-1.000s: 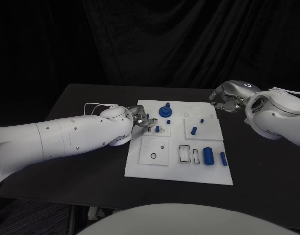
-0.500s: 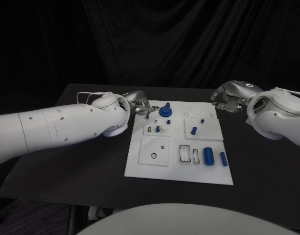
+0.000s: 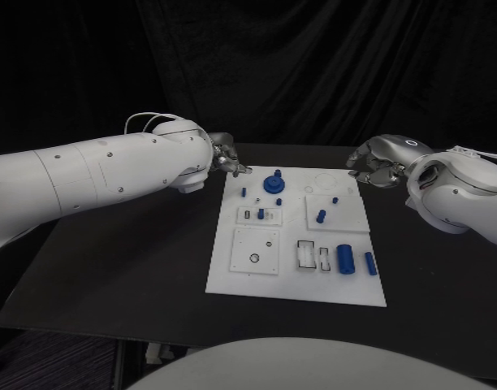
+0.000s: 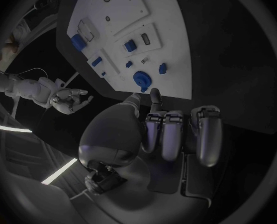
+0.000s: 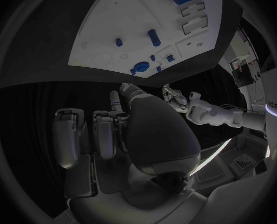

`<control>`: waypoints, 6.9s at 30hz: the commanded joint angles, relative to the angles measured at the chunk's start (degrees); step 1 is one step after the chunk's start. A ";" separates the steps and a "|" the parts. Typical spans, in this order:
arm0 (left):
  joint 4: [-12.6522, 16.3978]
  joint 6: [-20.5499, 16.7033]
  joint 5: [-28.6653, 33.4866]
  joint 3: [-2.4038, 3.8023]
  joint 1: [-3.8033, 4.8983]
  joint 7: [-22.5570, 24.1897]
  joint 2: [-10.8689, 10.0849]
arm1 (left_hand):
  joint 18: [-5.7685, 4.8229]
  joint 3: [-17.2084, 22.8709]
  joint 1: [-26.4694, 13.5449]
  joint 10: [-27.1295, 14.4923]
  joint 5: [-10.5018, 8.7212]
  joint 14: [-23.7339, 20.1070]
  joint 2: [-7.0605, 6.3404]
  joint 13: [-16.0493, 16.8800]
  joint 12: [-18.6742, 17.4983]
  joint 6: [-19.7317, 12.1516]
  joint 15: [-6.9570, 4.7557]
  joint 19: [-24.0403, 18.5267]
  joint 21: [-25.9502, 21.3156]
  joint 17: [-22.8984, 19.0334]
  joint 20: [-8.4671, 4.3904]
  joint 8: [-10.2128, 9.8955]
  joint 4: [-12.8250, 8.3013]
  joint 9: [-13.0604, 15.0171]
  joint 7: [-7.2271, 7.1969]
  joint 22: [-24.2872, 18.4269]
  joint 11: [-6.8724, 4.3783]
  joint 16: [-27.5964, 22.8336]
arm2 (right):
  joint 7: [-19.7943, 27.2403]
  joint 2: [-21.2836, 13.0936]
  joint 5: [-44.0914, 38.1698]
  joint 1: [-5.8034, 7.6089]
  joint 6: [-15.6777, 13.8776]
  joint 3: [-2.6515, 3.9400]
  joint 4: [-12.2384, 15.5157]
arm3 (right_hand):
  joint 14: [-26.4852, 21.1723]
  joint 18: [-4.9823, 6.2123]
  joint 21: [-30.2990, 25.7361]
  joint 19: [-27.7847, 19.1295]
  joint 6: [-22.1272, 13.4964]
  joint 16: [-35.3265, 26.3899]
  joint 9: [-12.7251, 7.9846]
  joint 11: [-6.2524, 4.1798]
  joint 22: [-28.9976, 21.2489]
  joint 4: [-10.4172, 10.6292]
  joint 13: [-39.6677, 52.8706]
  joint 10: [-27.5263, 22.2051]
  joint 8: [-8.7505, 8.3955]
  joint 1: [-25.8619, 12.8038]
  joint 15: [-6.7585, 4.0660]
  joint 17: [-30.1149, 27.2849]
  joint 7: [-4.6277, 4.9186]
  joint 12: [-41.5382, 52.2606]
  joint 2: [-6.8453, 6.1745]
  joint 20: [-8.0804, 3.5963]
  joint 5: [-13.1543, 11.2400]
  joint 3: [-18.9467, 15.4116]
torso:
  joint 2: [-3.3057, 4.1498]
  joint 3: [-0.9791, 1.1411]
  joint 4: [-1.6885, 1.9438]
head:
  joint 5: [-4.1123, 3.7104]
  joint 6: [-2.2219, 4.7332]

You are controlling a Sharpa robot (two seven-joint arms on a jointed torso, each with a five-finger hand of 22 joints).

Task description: Assemble the parts on the task board

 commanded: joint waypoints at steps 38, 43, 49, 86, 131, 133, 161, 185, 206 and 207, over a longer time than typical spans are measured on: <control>-15.64 28.17 12.43 0.05 7.45 -8.65 8.24 | -0.12 -8.65 -2.37 5.98 -5.63 6.05 3.51 15.09 0.15 2.65 3.38 0.30 -1.32 15.08 3.60 -5.70 0.32 -43.86 3.30 9.39 3.45 0.15 | -0.54 3.66 -0.20 0.35 -0.23 0.03 -1.86 | 5.94 -0.03 0.11 3.54 0.38 0.17 -0.11 0.43 13.93 0.01 15.09 5.97 -0.23 -0.48 0.35 15.09 -0.18 0.15 -0.10 0.35 0.46 0.36 | 1.98 -0.01 -2.60 | 2.98 1.16; -16.88 28.95 12.45 0.05 7.25 -9.56 9.20 | -0.08 -8.62 -2.11 5.98 -5.29 6.05 3.56 15.09 0.15 4.57 2.82 0.19 -1.52 15.08 3.05 -4.92 -0.36 -42.79 2.60 9.34 2.81 0.15 | -0.36 3.96 -0.20 0.34 -0.40 0.03 -2.01 | 5.94 -0.03 0.11 3.54 0.38 0.17 -0.11 0.43 13.93 0.01 15.09 5.97 -0.23 -0.48 0.35 15.09 -0.18 0.15 -0.10 0.35 0.46 0.36 | 1.98 -0.05 -2.60 | 3.04 1.26; -18.16 29.86 12.46 0.05 6.70 -10.15 10.26 | -0.02 -7.76 -0.85 5.98 -4.81 6.05 3.82 15.09 0.15 5.51 2.37 0.02 -1.80 15.08 2.57 -4.48 -2.00 -41.48 2.07 9.26 2.34 0.15 | -0.13 4.07 -0.20 0.35 -0.76 0.03 -1.95 | 5.94 -0.03 0.11 3.54 0.38 0.17 -0.11 0.43 13.93 0.01 15.09 5.97 -0.23 -0.48 0.35 15.09 -0.18 0.15 -0.10 0.35 0.46 0.36 | 2.23 -0.26 -2.58 | 3.14 1.37; -19.52 26.41 12.47 0.05 3.32 -8.17 11.18 | 0.45 -2.37 -2.43 5.98 -2.03 6.05 3.52 15.09 0.15 -2.69 2.47 -1.29 -4.21 15.08 2.51 -0.25 -8.29 -18.20 2.21 8.76 2.49 0.15 | 1.11 3.10 -0.20 0.45 -2.94 0.04 -0.87 | 5.94 -0.07 0.21 3.64 0.64 0.17 -0.17 0.34 13.98 -0.10 15.09 5.97 -0.13 -0.39 0.27 15.09 -0.26 0.15 -0.15 0.30 0.83 0.57 | 2.18 -0.12 -2.69 | 2.90 0.11; -22.41 24.11 12.47 0.05 1.26 -7.19 12.27 | 0.51 0.06 -2.57 5.98 0.44 6.05 4.01 15.09 0.15 -3.16 2.46 -1.47 -4.47 15.08 2.60 0.24 -9.28 -14.40 1.96 8.97 2.35 0.15 | 1.72 3.31 -0.20 0.46 -3.53 0.04 -0.99 | 5.94 -0.22 0.70 4.06 0.96 0.17 -0.21 0.29 14.19 -0.12 15.09 5.97 -0.01 -0.39 0.21 15.09 -0.29 0.15 -0.14 0.25 1.07 0.74 | 2.16 -0.01 -2.71 | 1.92 -0.01; -22.47 24.12 12.47 0.05 1.20 -7.20 12.30 | 0.51 0.06 -2.57 5.98 0.44 6.05 4.01 15.09 0.15 -3.16 2.46 -1.47 -4.47 15.08 2.60 0.24 -9.28 -14.40 1.96 8.97 2.35 0.15 | 1.70 3.31 -0.20 0.46 -3.50 0.04 -0.99 | 5.94 -0.22 0.70 4.06 0.96 0.17 -0.21 0.29 14.19 -0.12 15.09 5.97 -0.01 -0.39 0.21 15.09 -0.29 0.15 -0.14 0.25 1.07 0.74 | 2.16 0.00 -2.73 | 1.99 -0.01; -23.46 24.30 12.47 0.05 0.01 -6.70 12.95 | 0.57 0.68 -2.46 5.98 0.77 6.05 4.12 15.09 0.15 -3.09 2.42 -1.65 -4.72 15.08 2.57 0.15 -9.60 -14.02 1.89 8.89 2.29 0.15 | 1.22 3.40 -0.20 0.46 -2.89 0.04 -1.02 | 5.94 -0.21 0.66 4.03 1.10 0.17 -0.25 0.28 14.17 -0.13 15.09 5.97 0.02 -0.41 0.18 15.09 -0.28 0.15 -0.16 0.21 1.12 0.83 | 2.07 0.05 -2.78 | 1.07 -0.01; -23.94 23.79 12.47 0.05 -0.37 -5.27 13.31 | 0.65 1.58 -2.28 5.98 1.16 6.05 4.18 15.09 0.15 -3.41 2.44 -1.89 -5.04 15.08 2.56 -0.34 -10.12 -13.74 1.94 8.81 2.32 0.15 | 0.80 3.49 -0.20 0.46 -2.29 0.04 -1.02 | 5.94 -0.21 0.66 4.03 1.10 0.17 -0.25 0.28 14.17 -0.13 15.09 5.97 0.02 -0.41 0.18 15.09 -0.28 0.15 -0.16 0.21 1.12 0.83 | 2.11 0.10 -2.69 | 0.87 -0.01; -24.50 23.51 12.47 0.06 -0.92 -4.80 13.61 | 0.75 3.58 -2.21 5.98 2.33 6.05 4.04 15.09 0.15 -3.60 2.59 -2.29 -5.57 15.08 2.68 -1.31 -11.29 -13.30 2.08 8.76 2.46 0.15 | 0.54 3.66 -0.20 0.46 -1.94 0.04 -1.07 | 5.94 -0.18 0.57 3.96 1.16 0.17 -0.32 0.30 14.13 -0.11 15.09 5.97 0.00 -0.48 0.17 15.09 -0.26 0.15 -0.22 0.19 1.11 0.90 | 2.09 0.14 -2.66 | 0.70 -0.01; -24.54 23.53 12.47 0.06 -0.94 -4.85 13.62 | 0.75 3.63 -2.21 5.98 2.37 6.05 4.03 15.09 0.15 -3.59 2.59 -2.30 -5.58 15.08 2.68 -1.33 -11.32 -13.29 2.08 8.76 2.46 0.15 | 0.51 3.67 -0.20 0.46 -1.90 0.04 -1.07 | 5.94 -0.18 0.57 3.96 1.16 0.17 -0.32 0.30 14.13 -0.11 15.09 5.97 0.00 -0.48 0.17 15.09 -0.26 0.15 -0.22 0.19 1.11 0.90 | 2.09 0.15 -2.67 | 0.70 -0.01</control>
